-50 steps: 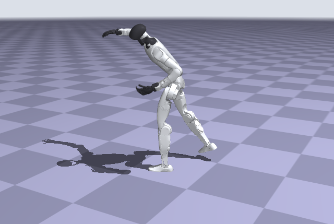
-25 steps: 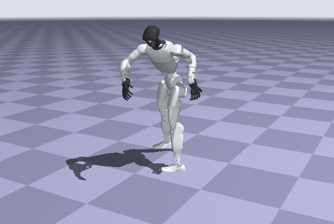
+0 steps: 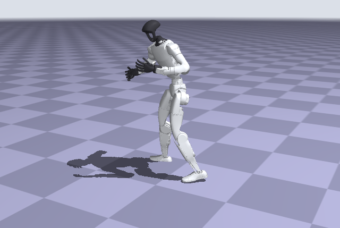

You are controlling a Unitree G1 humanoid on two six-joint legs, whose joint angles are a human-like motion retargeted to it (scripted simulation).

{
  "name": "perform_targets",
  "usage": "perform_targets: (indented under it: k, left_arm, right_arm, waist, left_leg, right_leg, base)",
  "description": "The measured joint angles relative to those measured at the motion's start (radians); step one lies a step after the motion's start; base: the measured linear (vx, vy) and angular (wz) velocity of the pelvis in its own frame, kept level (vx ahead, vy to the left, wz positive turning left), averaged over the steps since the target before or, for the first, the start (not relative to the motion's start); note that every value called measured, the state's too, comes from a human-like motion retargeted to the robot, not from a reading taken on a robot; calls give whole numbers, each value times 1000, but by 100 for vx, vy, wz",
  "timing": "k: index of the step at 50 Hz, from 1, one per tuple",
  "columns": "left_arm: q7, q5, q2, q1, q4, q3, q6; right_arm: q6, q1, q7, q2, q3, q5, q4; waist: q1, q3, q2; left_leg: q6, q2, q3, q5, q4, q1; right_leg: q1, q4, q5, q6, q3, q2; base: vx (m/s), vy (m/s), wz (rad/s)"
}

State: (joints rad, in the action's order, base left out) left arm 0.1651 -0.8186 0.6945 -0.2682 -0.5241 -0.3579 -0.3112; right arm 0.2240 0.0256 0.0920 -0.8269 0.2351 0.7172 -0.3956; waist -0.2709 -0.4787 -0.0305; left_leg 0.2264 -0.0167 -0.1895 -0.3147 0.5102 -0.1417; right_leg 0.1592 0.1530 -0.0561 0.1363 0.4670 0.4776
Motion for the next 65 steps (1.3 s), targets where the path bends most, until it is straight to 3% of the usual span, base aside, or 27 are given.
perform_targets:
  k: [6, 9, 11, 13, 15, 17, 18, 20, 21, 24, 25, 27, 29, 32, 33, 35, 38, 40, 43, 45, 47, 51, 55, 57, 60, 62, 65]
  left_arm:
    - [186, 467, 90, -307, -74, 70, 85]
    - [289, 649, 213, -527, -40, 12, 138]
    - [326, 782, 311, -801, 88, -178, 176]
    - [323, 913, 344, -1252, 385, -567, 218]
    - [283, 1080, 260, -1642, 840, -990, 292]
    - [99, 1304, 201, -1669, 1293, -1042, 358]
    - [17, 1356, 190, -1663, 1488, -1042, 369]
    - [4, 1307, 299, -1697, 1558, -1023, 395]
    - [80, 1230, 437, -1665, 1368, -944, 394]
    - [232, 1084, 722, -1463, 828, -727, 368]
    - [241, 1070, 757, -1389, 718, -663, 366]
    - [203, 1098, 732, -1336, 739, -594, 375]
    - [179, 1167, 590, -1409, 993, -642, 411]
    - [228, 1092, 197, -1605, 1648, -828, 412]
    - [221, 1002, 76, -1630, 1805, -809, 387]
    - [218, 860, -49, -1641, 1857, -717, 318]
    - [316, 779, -19, -1506, 1369, -559, 181]
    - [398, 730, 8, -1345, 998, -463, 100]
    - [296, 533, 3, -958, 555, -257, -6]
    - [106, 321, -18, -644, 339, -92, -17]
    - [-34, 133, -55, -369, 240, 12, 34]
    - [-135, -106, -98, 39, 217, 49, 97]
    - [-106, -272, -23, 247, 214, 54, 20]
    - [-239, -282, 33, 325, 219, 92, 73]
    - [-324, -478, 38, 420, 267, 147, 54]
    - [-381, -671, -6, 492, 289, 196, 55]
    - [-433, -890, -143, 628, 314, 323, 67]
  right_arm:
    - [-13, -165, -23, 68, -83, -24, -50]
    - [-7, -157, 2, 78, -79, -62, -59]
    - [23, -174, 41, 77, -91, -34, -60]
    - [54, -173, 74, 92, -120, -11, -40]
    - [71, -170, 100, 93, -167, -5, -6]
    - [59, -204, 90, 23, -256, -22, 23]
    - [46, -217, 71, 28, -285, -36, 28]
    - [26, -264, 46, 115, -302, -60, 11]
    - [22, -309, 51, 156, -310, -71, -10]
    - [-10, -435, 49, 267, -337, -143, -40]
    - [-28, -473, 33, 297, -357, -174, -37]
    - [-42, -504, 28, 303, -374, -168, -4]
    - [-26, -475, 67, 264, -346, -111, 46]
    - [44, -341, 214, 211, -203, -16, 141]
    - [54, -305, 260, 196, -168, -25, 159]
    - [54, -283, 321, 170, -142, -95, 157]
    - [41, -326, 388, 144, -199, -348, 65]
    - [17, -345, 417, 111, -267, -578, -2]
    - [-37, -325, 446, 49, -416, -944, -68]
    - [-67, -269, 453, 31, -513, -1065, -96]
    - [-98, -174, 442, 26, -569, -1096, -113]
    - [-176, 36, 348, -81, -585, -1132, -98]
    - [-230, 337, 460, -379, -337, -1009, 243]
    - [-248, 639, 437, -519, 3, -888, 685]
    - [-312, 1190, 175, -592, 709, -839, 1438]
    - [-355, 1298, 174, -609, 814, -822, 1689]
    - [-327, 1454, 419, -637, 785, -761, 1616]
  waist:
    - [255, 74, 101]
    - [433, 70, 147]
    - [556, 95, 178]
    - [669, 82, 195]
    - [794, 54, 219]
    - [933, 20, 304]
    - [993, 1, 312]
    - [1063, -17, 263]
    - [1065, -21, 245]
    - [986, -28, 178]
    - [940, -30, 155]
    - [884, -32, 124]
    - [874, -29, 120]
    - [897, -19, 102]
    - [900, -18, 92]
    - [890, -17, 62]
    - [807, -14, 16]
    - [737, -13, -8]
    - [650, -12, -32]
    - [607, -11, -57]
    - [546, -11, -91]
    - [368, -12, -140]
    - [126, -19, -164]
    - [-11, -22, -169]
    - [-214, -32, -180]
    - [-325, -41, -183]
    - [-375, -41, -154]
  left_leg:
    - [35, -45, 147, 51, 29, 110]
    - [21, -88, 267, 75, 33, 175]
    - [-19, -96, 349, 82, 38, 193]
    - [-52, -102, 417, 88, 36, 211]
    - [-72, -110, 460, 97, 29, 224]
    - [-73, -121, 493, 117, 16, 236]
    - [-65, -128, 515, 130, 9, 244]
    - [-45, -125, 583, 171, -21, 270]
    - [-39, -112, 630, 201, -43, 296]
    - [-40, -52, 714, 292, -70, 356]
    - [-51, -30, 710, 315, -55, 359]
    - [-74, 0, 612, 316, 54, 304]
    - [-80, 12, 484, 266, 201, 198]
    - [-81, -24, 382, 142, 356, 34]
    - [-91, -47, 388, 95, 368, -4]
    - [-116, -93, 436, 8, 334, -48]
    - [-129, -112, 541, -33, 111, -55]
    - [-107, -104, 599, 37, -107, -44]
    - [-77, -114, 679, 198, -294, -50]
    - [-101, -127, 714, 213, -267, -73]
    - [-132, -140, 692, 168, -192, -90]
    - [-132, -140, 565, 126, -132, -110]
    - [-85, -115, 440, 141, -142, -161]
    - [-64, -106, 396, 145, -163, -176]
    - [-73, -88, 350, 144, -190, -211]
    - [-80, -71, 315, 151, -220, -230]
    - [-66, -49, 232, 174, -287, -224]
  right_leg:
    - [72, 41, -42, 8, -234, -85]
    - [70, -21, -32, -6, -343, -171]
    - [84, -57, -24, 1, -402, -202]
    - [92, -81, -22, 7, -444, -224]
    - [91, -100, -25, 6, -463, -241]
    - [85, -120, -31, -8, -477, -259]
    - [83, -132, -31, -19, -491, -272]
    - [90, -163, -20, -40, -551, -296]
    - [93, -184, -6, -43, -602, -310]
    - [94, -234, 35, -20, -768, -345]
    - [93, -240, 43, -10, -822, -355]
    - [83, -240, 45, 3, -890, -361]
    - [69, -240, 35, -6, -906, -355]
    - [45, -240, 1, -36, -856, -331]
    - [32, -240, -14, -38, -831, -318]
    - [3, -235, -42, -35, -791, -296]
    - [-24, -224, -62, -19, -771, -280]
    - [-32, -214, -67, -14, -766, -287]
    - [-53, -202, -83, -36, -741, -314]
    - [-72, -188, -108, -55, -708, -315]
    - [-99, -164, -148, -75, -668, -315]
    - [-149, -98, -229, -102, -557, -331]
    - [-164, -55, -266, -72, -402, -346]
    - [-164, -46, -273, -51, -345, -354]
    - [-143, -40, -280, -14, -287, -354]
    - [-138, -51, -272, 2, -247, -354]
    - [-170, -79, -236, 3, -183, -373]
  base:
    - [28, -21, -200]
    - [32, -18, -245]
    - [34, -7, -197]
    - [32, -2, -142]
    - [32, 0, -83]
    - [34, 0, -65]
    - [35, -2, -102]
    - [35, -3, -173]
    - [35, -4, -259]
    - [32, -4, -328]
    - [26, -1, -296]
    - [20, 2, -207]
    - [13, 5, -52]
    - [10, 7, 95]
    - [12, 7, 124]
    - [13, 5, 98]
    - [13, 3, 25]
    - [13, 3, -10]
    - [14, 4, 21]
    - [17, 4, 79]
    - [19, 3, 109]
    - [21, -1, 148]
    - [19, -5, 179]
    - [19, -5, 137]
    - [20, -4, 103]
    - [22, -4, 116]
    - [24, -3, 164]
